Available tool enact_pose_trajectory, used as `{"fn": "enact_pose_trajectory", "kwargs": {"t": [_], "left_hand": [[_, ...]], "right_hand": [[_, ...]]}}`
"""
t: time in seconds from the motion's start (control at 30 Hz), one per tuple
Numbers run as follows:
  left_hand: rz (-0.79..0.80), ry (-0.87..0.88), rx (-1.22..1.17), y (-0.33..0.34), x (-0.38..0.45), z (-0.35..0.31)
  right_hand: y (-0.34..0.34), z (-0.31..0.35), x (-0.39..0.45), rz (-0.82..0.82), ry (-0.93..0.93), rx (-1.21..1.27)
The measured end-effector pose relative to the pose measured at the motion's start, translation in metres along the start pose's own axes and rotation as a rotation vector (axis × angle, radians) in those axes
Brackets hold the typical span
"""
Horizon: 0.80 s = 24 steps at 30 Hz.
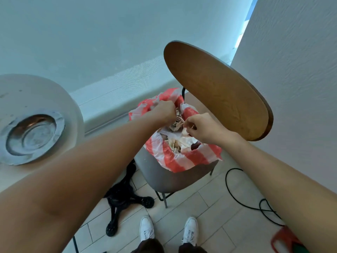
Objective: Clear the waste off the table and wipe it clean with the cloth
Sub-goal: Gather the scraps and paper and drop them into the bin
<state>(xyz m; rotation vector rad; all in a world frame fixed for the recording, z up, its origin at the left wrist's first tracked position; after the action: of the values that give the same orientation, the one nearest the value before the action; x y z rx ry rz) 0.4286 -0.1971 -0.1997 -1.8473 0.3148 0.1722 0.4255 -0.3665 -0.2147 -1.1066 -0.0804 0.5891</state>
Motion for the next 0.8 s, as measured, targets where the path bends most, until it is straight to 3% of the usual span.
{"fn": "enact_pose_trajectory", "kwargs": {"t": [0.53,0.8], "left_hand": [[-0.011,0.127,0.044,-0.028,-0.008,0.001],[-0.216,0.093,0.031,-0.07,-0.065,-0.006]], "right_hand": [[-0.007,-0.001,0.01,-0.025,0.099,0.09],[-0.041,0.021,-0.001,0.005,-0.043,0.053]]}}
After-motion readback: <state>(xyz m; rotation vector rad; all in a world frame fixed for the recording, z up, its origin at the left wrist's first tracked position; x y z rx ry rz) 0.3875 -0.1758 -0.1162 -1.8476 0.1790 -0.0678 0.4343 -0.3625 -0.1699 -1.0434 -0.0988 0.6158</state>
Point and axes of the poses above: each hand's wrist, its own x-axis towards the middle knuckle, its own y-axis out of the palm, z = x × y, the point moved 1 cm from there along x, towards the middle knuckle, and after that the axes turned 10 degrees about y, right-handed, at the moved point
